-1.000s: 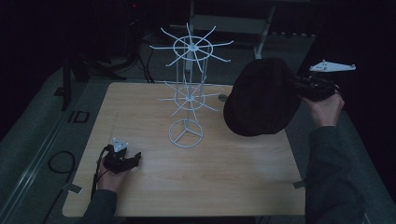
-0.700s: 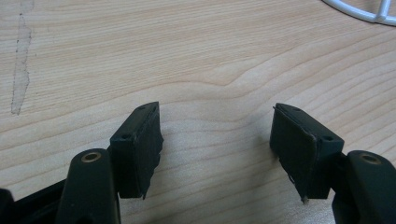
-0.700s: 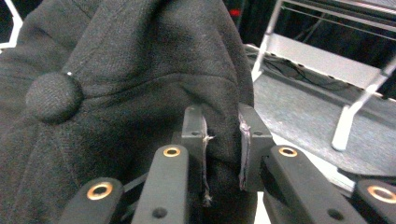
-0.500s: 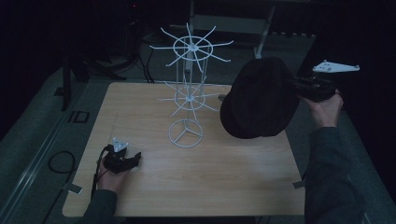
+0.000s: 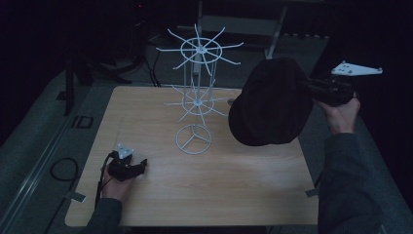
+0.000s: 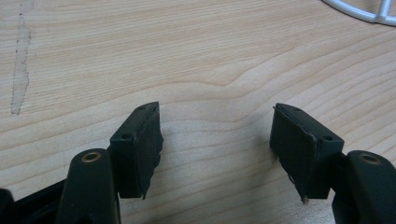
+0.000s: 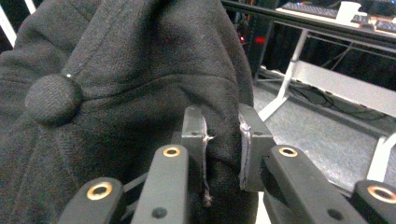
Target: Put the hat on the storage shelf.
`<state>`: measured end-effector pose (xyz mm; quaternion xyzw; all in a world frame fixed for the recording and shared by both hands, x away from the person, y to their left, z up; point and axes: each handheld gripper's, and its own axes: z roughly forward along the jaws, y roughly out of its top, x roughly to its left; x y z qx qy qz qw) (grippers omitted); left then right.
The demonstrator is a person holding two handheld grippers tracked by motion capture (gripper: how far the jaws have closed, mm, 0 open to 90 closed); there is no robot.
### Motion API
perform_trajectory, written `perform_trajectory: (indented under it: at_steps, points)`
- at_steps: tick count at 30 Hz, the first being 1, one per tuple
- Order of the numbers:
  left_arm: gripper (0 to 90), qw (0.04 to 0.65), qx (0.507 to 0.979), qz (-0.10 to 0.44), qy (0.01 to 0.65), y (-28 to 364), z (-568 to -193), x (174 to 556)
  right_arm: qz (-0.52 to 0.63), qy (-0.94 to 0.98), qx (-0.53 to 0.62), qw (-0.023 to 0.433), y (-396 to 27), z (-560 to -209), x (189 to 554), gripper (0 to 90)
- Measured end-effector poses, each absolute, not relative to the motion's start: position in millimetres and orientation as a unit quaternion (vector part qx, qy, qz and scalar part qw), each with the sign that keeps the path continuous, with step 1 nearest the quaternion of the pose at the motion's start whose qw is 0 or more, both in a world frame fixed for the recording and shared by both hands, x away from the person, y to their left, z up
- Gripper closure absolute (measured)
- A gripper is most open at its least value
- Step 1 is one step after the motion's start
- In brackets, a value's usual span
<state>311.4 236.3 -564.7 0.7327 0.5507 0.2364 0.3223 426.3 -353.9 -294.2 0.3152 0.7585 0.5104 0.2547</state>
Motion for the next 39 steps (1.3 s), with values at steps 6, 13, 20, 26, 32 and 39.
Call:
perform_trajectory:
  at_steps: [6,13,20,26,32,39]
  points:
    - [34.7,0.322,0.733,0.236,0.551,236.3,-564.7,311.4,0.524,0.756,0.300,0.251,-351.7,-287.7,421.0,76.1]
    - [34.6,0.322,0.733,0.236,0.551,236.3,-564.7,311.4,0.540,0.756,0.283,0.240,-349.4,-282.4,418.0,76.0]
    - [34.6,0.322,0.733,0.236,0.551,236.3,-564.6,311.4,0.556,0.751,0.270,0.231,-347.7,-277.8,415.1,76.0]
    - [34.7,0.322,0.733,0.236,0.551,236.3,-564.6,311.4,0.568,0.746,0.263,0.227,-346.6,-274.5,413.7,76.0]
    - [34.6,0.322,0.733,0.236,0.551,236.3,-564.6,311.4,0.589,0.737,0.250,0.215,-346.4,-274.0,413.7,76.1]
    - [34.6,0.322,0.733,0.236,0.551,236.3,-564.6,311.4,0.599,0.737,0.236,0.206,-344.3,-272.3,413.4,76.1]
